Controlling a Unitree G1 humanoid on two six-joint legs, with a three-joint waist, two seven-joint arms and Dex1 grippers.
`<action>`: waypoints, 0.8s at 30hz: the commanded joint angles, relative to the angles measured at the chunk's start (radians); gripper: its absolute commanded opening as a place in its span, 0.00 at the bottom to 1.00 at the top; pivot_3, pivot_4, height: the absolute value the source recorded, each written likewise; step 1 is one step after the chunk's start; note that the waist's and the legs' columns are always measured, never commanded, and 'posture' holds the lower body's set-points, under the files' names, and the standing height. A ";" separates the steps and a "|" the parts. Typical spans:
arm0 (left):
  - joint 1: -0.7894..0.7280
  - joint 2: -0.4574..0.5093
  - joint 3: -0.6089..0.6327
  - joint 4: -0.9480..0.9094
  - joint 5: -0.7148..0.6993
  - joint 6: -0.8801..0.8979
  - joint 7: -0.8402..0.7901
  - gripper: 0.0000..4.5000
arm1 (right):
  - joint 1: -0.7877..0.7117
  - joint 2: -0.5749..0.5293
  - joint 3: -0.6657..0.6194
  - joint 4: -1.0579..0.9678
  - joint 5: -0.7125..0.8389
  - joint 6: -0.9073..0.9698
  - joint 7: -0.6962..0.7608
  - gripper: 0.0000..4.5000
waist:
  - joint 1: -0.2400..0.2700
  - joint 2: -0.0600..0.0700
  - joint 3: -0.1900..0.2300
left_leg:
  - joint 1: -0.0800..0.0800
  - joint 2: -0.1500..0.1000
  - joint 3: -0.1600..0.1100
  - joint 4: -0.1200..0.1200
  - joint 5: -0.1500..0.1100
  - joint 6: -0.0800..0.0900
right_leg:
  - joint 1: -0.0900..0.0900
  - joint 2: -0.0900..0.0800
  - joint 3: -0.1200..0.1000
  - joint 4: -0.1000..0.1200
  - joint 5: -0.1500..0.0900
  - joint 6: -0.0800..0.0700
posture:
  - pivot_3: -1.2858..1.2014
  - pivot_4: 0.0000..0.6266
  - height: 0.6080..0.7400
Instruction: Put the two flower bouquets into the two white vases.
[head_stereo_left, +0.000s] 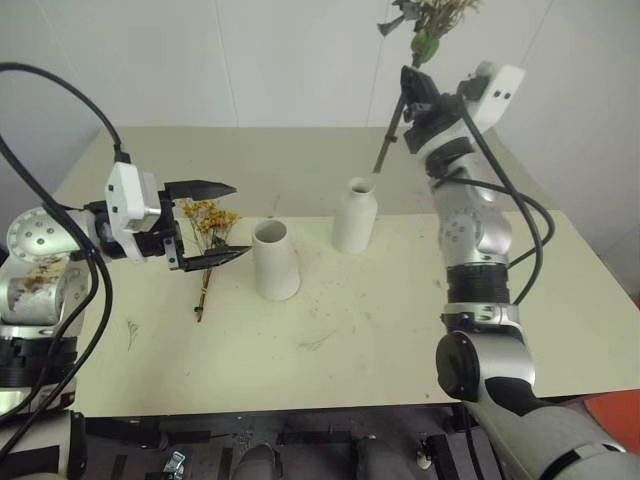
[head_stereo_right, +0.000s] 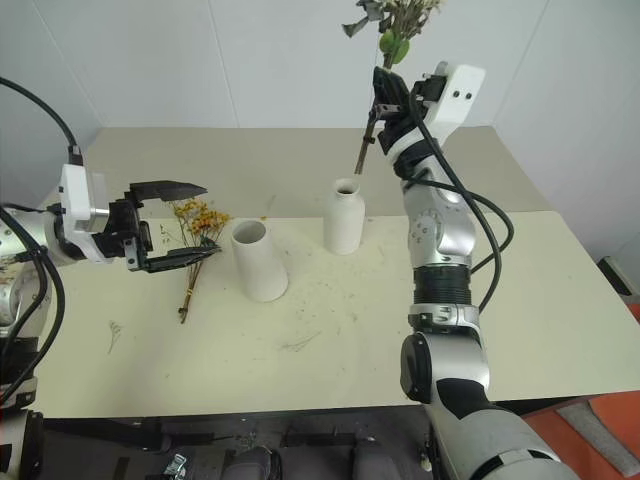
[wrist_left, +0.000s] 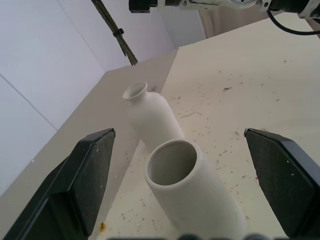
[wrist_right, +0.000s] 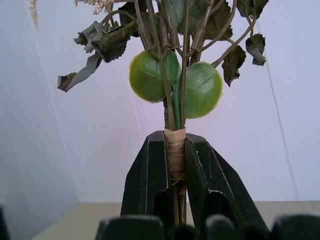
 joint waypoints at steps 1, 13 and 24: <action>0.014 0.019 0.041 -0.035 -0.012 0.003 0.017 1.00 | -0.060 0.002 0.002 0.098 -0.008 -0.130 0.035 0.05 | 0.000 0.000 0.000 | 0.000 0.000 0.000 0.000 0.000 0.000 | 0.000 0.000 0.000 0.000 0.000 0.000 | 0.52 0.24 1.00; 0.065 0.050 0.089 -0.093 -0.038 0.018 0.046 1.00 | -0.110 0.006 0.017 0.397 -0.031 -0.378 0.183 0.05 | 0.000 0.001 0.000 | 0.000 0.000 0.000 0.000 0.000 0.000 | 0.000 0.000 0.000 0.000 0.000 0.000 | 0.52 0.24 1.00; 0.060 0.046 0.085 -0.090 -0.036 0.025 0.049 1.00 | -0.097 0.002 0.016 0.458 -0.050 -0.423 0.154 0.05 | -0.001 0.001 0.000 | 0.000 0.000 0.000 -0.001 0.000 0.000 | 0.000 0.000 0.000 0.000 0.000 0.000 | 0.52 0.24 1.00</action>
